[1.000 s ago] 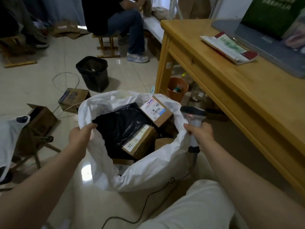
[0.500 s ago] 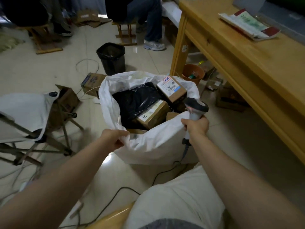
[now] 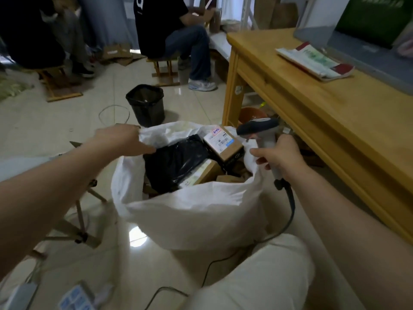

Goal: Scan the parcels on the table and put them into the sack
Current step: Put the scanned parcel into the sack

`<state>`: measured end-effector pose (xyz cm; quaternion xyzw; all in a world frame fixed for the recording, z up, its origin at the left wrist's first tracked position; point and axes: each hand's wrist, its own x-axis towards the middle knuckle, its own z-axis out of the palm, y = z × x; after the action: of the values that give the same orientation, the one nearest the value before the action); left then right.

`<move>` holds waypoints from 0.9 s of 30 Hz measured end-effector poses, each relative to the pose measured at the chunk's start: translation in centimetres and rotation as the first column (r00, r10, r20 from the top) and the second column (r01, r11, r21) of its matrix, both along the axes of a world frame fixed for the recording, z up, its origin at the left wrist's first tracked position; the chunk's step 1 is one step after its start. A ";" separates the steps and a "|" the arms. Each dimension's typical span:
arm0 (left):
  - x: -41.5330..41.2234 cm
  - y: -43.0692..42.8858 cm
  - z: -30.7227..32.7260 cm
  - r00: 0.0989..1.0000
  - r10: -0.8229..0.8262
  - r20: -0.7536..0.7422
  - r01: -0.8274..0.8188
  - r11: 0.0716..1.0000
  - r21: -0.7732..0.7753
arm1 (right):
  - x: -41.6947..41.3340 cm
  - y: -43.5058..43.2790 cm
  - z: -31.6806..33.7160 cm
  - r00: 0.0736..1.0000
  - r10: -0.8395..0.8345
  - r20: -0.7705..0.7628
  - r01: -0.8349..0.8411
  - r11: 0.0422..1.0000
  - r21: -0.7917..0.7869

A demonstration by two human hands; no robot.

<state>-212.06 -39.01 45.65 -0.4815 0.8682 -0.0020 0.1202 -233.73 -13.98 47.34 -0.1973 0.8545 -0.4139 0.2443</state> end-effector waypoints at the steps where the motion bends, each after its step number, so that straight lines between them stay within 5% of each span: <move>1: -2.1 -0.9 0.1 0.999 -0.037 -0.030 0.038 0.999 0.008 | -0.6 -0.8 0.5 1.000 0.022 -0.001 -0.022 0.999 0.033; 7: -12.2 -6.8 -5.8 0.992 -0.087 -0.088 0.104 0.973 0.208 | -5.4 -6.7 0.3 0.995 0.080 -0.059 -0.066 0.976 0.206; 14: -16.8 -14.7 -13.1 0.993 0.114 0.022 -0.116 0.979 0.166 | -11.2 -11.3 -4.1 0.982 0.157 0.109 -0.186 0.914 0.361; 19: -17.0 -17.2 -16.8 0.976 0.215 0.045 -0.217 0.911 0.350 | -12.8 -11.1 -7.5 0.980 0.119 0.159 -0.173 0.902 0.395; 23: -17.3 -16.2 -15.6 0.994 0.082 0.078 -0.092 0.987 0.130 | -12.5 -10.2 -9.1 0.989 0.074 0.125 -0.119 0.910 0.396; 27: -17.8 -16.9 -10.4 0.957 0.173 -0.232 -0.186 0.982 -0.034 | -12.1 -9.7 -8.5 0.998 -0.049 0.038 0.036 0.957 0.286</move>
<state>-229.85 -55.87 35.21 -0.5586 0.8285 0.0402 0.0064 -245.87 -23.66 38.83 -0.1322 0.9036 -0.2958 0.2803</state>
